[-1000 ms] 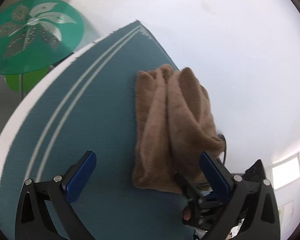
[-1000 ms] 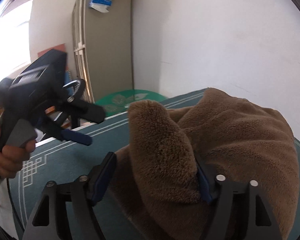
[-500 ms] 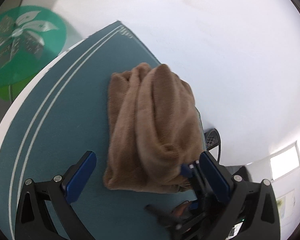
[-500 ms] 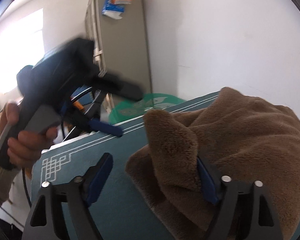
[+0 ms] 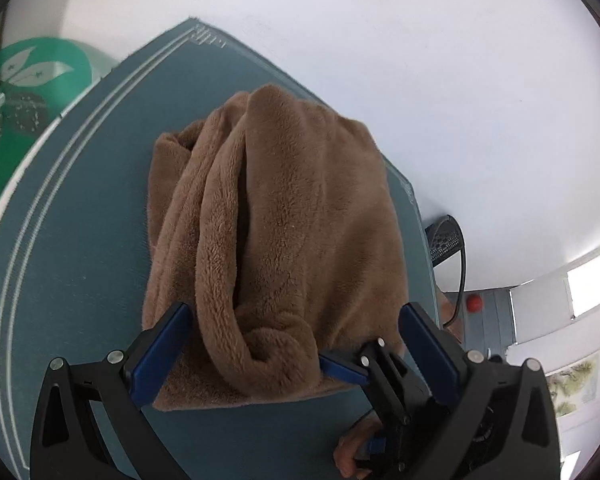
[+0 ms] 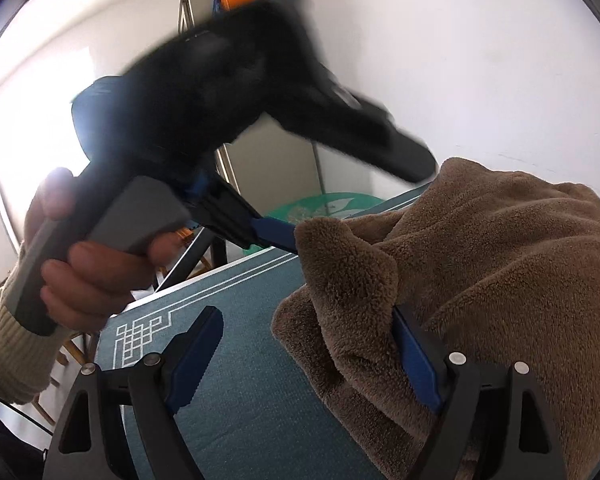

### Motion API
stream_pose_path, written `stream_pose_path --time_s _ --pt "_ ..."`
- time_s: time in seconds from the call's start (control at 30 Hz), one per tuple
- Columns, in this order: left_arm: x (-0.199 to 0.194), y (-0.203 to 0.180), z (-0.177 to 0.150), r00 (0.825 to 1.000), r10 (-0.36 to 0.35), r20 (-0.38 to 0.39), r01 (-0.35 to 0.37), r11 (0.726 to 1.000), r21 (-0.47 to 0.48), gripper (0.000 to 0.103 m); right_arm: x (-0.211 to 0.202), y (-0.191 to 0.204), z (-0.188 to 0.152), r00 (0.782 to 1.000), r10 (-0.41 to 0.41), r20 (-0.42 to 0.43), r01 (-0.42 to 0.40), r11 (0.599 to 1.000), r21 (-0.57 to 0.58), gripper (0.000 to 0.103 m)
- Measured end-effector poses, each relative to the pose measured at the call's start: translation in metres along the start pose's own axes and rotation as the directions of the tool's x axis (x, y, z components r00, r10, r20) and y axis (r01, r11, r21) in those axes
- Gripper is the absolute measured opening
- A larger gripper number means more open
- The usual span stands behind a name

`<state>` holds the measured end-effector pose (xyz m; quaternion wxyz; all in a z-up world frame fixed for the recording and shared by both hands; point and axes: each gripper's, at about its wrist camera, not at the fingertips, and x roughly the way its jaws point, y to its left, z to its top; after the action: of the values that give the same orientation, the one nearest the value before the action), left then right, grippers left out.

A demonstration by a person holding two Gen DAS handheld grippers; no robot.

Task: Fold clothes

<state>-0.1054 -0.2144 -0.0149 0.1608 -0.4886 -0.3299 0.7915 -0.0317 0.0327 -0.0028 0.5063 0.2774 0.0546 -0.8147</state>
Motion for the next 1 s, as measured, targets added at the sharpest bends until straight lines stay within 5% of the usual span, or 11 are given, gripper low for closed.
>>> stream_pose_path --time_s 0.13,0.43,0.6,0.8,1.0 --pt "0.01 0.002 0.01 0.999 -0.036 -0.039 0.036 0.999 -0.011 0.103 -0.006 -0.001 -0.002 1.0 0.017 0.01 -0.017 1.0 0.012 0.086" --pt "0.04 0.009 0.033 0.995 0.026 -0.1 -0.026 1.0 0.007 0.096 -0.014 -0.003 -0.003 1.0 0.022 0.006 -0.023 0.999 0.029 0.086" --pt "0.042 0.02 0.036 0.994 0.026 -0.109 -0.027 1.0 -0.003 0.063 -0.018 -0.006 -0.004 1.0 0.029 -0.002 -0.029 0.999 0.035 0.086" --pt "0.029 0.025 0.028 0.997 -0.018 -0.073 0.017 1.0 -0.006 0.035 -0.026 -0.014 -0.004 0.998 0.061 -0.009 -0.06 0.997 0.052 0.086" --pt "0.0 0.015 0.018 0.999 -0.037 0.009 0.037 0.999 0.012 0.026 -0.07 -0.047 -0.003 0.996 0.016 0.086 -0.032 0.982 0.188 0.086"
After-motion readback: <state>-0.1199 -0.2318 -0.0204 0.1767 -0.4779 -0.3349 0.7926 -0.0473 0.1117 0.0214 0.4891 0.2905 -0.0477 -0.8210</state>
